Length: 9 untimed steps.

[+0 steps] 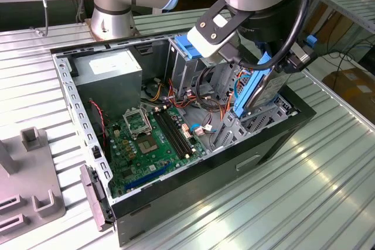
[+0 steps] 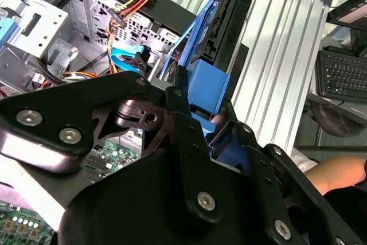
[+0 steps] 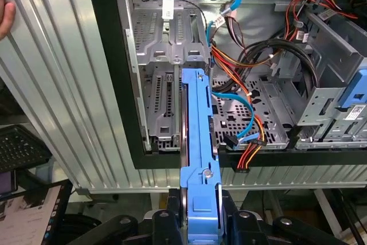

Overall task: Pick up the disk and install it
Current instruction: 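Insert the disk into the insertion slot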

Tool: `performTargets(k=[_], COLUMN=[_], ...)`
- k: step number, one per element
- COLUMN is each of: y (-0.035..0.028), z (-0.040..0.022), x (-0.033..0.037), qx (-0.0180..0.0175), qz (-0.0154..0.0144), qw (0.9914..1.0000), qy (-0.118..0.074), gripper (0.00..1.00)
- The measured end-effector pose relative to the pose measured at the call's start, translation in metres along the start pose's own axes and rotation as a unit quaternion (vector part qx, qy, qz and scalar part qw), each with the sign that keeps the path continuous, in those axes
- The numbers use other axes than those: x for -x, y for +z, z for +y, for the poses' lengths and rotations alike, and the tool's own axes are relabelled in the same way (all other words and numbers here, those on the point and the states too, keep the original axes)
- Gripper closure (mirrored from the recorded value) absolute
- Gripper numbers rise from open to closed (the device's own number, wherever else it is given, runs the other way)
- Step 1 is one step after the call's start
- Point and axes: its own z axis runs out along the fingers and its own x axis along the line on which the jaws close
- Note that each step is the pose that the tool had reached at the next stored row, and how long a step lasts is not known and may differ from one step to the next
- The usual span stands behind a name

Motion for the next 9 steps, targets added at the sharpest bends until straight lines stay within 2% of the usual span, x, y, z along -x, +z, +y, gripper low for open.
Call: performTargets(k=[2, 6, 9], y=[-0.0014, -0.0011, -0.0004], z=[0.0034, 0.0046, 0.005], x=[0.0, 0.0, -0.0001], qx=[-0.0018, -0.0032, -0.0033], qz=[0.0, 0.0001, 0.0023], qw=[1.0, 0.99999, 0.99999], qy=[0.0, 0.0, 0.002], gripper=[0.63, 0.63, 0.63])
